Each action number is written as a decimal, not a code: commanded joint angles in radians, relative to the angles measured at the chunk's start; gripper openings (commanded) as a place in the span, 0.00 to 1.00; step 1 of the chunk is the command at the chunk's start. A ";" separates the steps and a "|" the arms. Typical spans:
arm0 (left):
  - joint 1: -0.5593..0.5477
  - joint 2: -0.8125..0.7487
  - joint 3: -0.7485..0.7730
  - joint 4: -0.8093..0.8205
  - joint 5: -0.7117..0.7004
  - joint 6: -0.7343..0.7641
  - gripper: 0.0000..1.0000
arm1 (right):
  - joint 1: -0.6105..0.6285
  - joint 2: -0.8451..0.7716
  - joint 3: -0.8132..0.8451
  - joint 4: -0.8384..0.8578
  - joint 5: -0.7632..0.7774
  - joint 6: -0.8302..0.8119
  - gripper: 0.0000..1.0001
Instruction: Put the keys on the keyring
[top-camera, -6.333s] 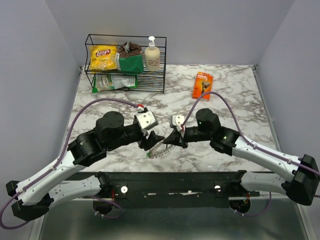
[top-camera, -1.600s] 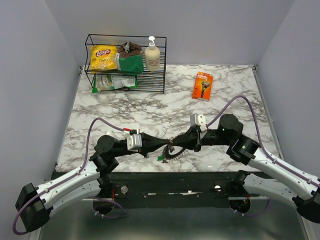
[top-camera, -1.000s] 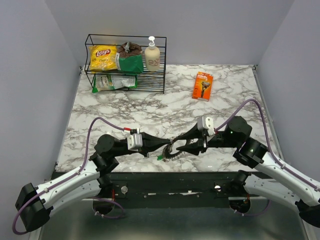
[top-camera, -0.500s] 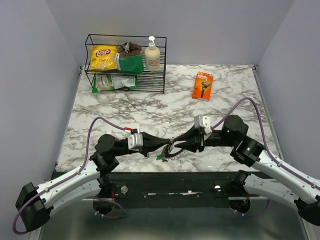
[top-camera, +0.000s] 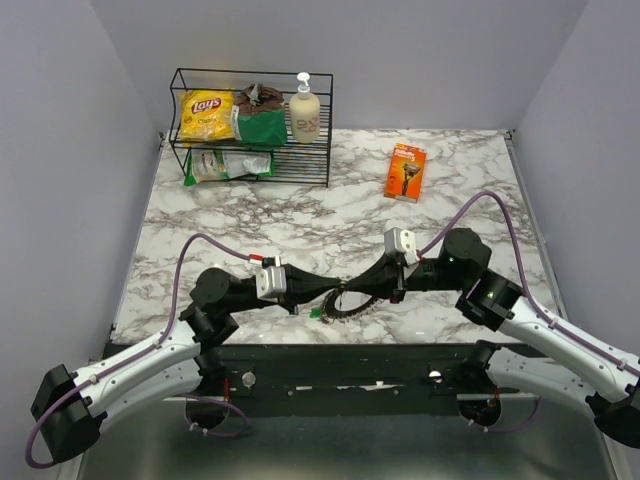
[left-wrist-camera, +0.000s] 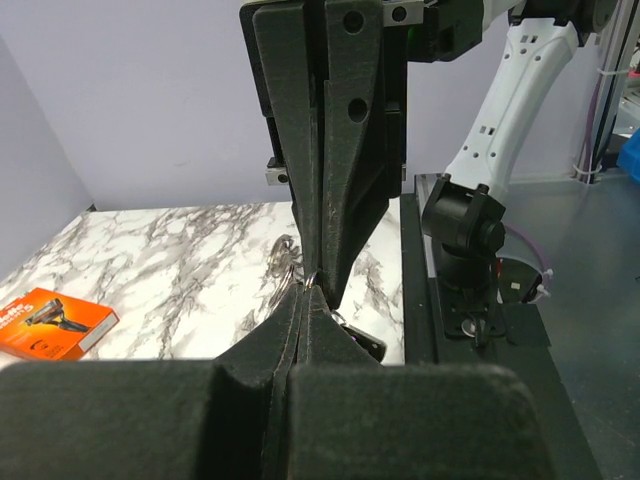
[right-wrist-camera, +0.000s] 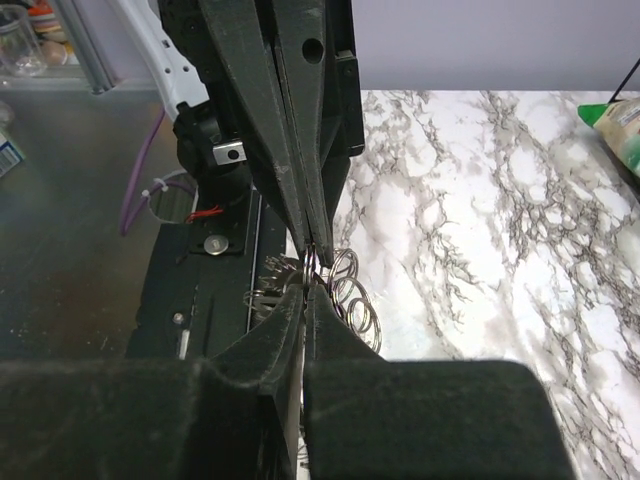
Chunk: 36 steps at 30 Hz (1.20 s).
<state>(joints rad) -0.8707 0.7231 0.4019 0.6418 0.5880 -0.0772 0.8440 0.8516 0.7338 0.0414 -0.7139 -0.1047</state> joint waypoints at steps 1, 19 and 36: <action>-0.001 -0.001 0.040 0.048 0.015 -0.003 0.00 | -0.002 0.009 0.010 0.029 -0.038 0.011 0.01; -0.001 -0.004 0.230 -0.507 -0.122 0.151 0.58 | -0.002 0.075 0.061 -0.176 0.099 -0.029 0.01; -0.001 -0.103 0.184 -0.502 -0.362 0.143 0.82 | 0.000 0.130 0.026 -0.179 0.172 -0.015 0.01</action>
<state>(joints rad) -0.8680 0.6346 0.5972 0.1474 0.3195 0.0601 0.8413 0.9634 0.7750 -0.1577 -0.5823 -0.1238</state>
